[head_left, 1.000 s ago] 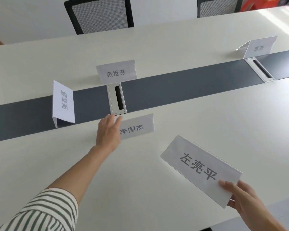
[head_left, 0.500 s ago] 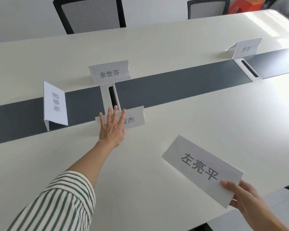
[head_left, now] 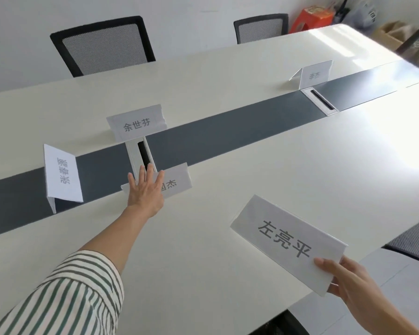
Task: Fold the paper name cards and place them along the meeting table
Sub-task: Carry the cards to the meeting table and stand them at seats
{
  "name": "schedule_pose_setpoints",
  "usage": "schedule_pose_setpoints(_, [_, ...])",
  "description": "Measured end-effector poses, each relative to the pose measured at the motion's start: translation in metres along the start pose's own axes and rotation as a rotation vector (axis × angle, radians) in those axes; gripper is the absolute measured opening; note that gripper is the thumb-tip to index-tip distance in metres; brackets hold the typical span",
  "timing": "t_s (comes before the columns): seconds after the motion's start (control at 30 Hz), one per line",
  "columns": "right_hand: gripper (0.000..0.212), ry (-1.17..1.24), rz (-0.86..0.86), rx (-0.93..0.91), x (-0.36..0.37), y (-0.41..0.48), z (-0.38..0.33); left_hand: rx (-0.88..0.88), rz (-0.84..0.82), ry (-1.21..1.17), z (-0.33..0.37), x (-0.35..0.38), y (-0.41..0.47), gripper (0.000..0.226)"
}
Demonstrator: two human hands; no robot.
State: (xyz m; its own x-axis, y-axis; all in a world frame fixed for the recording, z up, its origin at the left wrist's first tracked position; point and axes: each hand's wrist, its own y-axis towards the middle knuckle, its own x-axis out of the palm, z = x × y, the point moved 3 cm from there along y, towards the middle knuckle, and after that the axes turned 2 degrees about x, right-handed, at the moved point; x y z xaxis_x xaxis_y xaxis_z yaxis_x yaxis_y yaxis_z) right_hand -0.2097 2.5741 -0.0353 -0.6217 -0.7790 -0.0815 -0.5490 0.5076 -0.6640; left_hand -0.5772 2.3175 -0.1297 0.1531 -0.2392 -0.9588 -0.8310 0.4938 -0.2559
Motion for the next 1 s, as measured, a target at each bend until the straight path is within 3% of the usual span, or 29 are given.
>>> schedule_pose_setpoints(0.07, [0.031,0.016,0.015,-0.025,-0.012,-0.011,0.000,0.054,0.151,-0.088,0.022,-0.023,-0.007,0.051])
schedule_pose_setpoints(0.13, [0.030,0.026,0.031,-0.053,-0.027,-0.022,0.002,0.143,0.279,-0.348,0.058,-0.050,-0.023,0.039])
schedule_pose_setpoints(0.27, [0.036,0.029,0.019,-0.115,-0.060,-0.047,0.008,0.271,0.267,-0.883,0.142,-0.099,-0.080,0.026])
schedule_pose_setpoints(0.4, [0.050,0.052,0.017,-0.183,-0.111,-0.083,0.022,0.361,-0.016,-1.231,0.229,-0.124,-0.149,0.037])
schedule_pose_setpoints(0.5, [0.051,0.108,0.025,-0.216,-0.157,-0.107,0.043,0.447,-0.311,-1.364,0.293,-0.123,-0.196,0.064])
schedule_pose_setpoints(0.57, [0.055,0.152,0.041,-0.225,-0.193,-0.122,0.061,0.457,-0.459,-1.426,0.337,-0.120,-0.227,0.063])
schedule_pose_setpoints(0.8, [0.074,0.289,0.157,-0.227,-0.337,-0.175,0.134,0.537,-0.676,-1.505,0.491,-0.110,-0.319,0.065])
schedule_pose_setpoints(0.93, [0.054,0.389,0.321,-0.180,-0.415,-0.202,0.173,0.595,-0.784,-1.474,0.578,-0.105,-0.354,0.083])
schedule_pose_setpoints(1.0, [0.058,0.421,0.372,-0.152,-0.447,-0.208,0.187,0.623,-0.846,-1.432,0.618,-0.106,-0.360,0.084])
